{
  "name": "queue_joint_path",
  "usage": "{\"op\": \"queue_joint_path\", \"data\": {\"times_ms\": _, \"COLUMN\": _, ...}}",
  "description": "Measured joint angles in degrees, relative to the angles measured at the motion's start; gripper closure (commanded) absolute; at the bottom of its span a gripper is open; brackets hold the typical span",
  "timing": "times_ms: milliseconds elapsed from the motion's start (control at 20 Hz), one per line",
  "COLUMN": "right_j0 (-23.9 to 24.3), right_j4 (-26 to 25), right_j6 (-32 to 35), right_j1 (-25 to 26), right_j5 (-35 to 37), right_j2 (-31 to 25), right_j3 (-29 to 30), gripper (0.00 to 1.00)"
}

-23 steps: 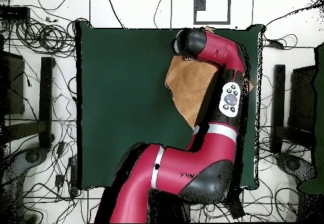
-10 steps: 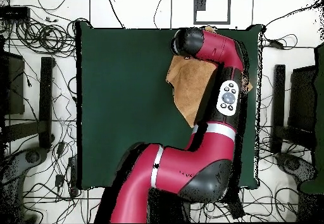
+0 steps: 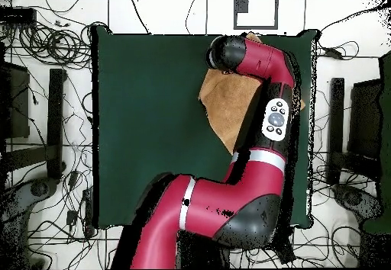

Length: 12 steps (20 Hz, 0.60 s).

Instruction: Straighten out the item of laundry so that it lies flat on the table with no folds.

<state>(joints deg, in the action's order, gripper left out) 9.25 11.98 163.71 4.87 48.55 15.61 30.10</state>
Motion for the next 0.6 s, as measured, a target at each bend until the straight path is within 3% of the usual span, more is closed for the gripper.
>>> {"op": "queue_joint_path", "data": {"times_ms": 200, "right_j0": -1.89, "right_j4": -1.37, "right_j6": 0.0, "right_j1": -5.3, "right_j5": -2.67, "right_j2": 0.18, "right_j3": 9.7, "gripper": 1.0}}
{"op": "queue_joint_path", "data": {"times_ms": 450, "right_j0": -4.4, "right_j4": -2.19, "right_j6": 0.0, "right_j1": -9.39, "right_j5": -3.18, "right_j2": 0.35, "right_j3": 16.76, "gripper": 1.0}}
{"op": "queue_joint_path", "data": {"times_ms": 600, "right_j0": -5.64, "right_j4": -2.24, "right_j6": -0.01, "right_j1": -10.24, "right_j5": -3.18, "right_j2": 0.68, "right_j3": 18.18, "gripper": 1.0}}
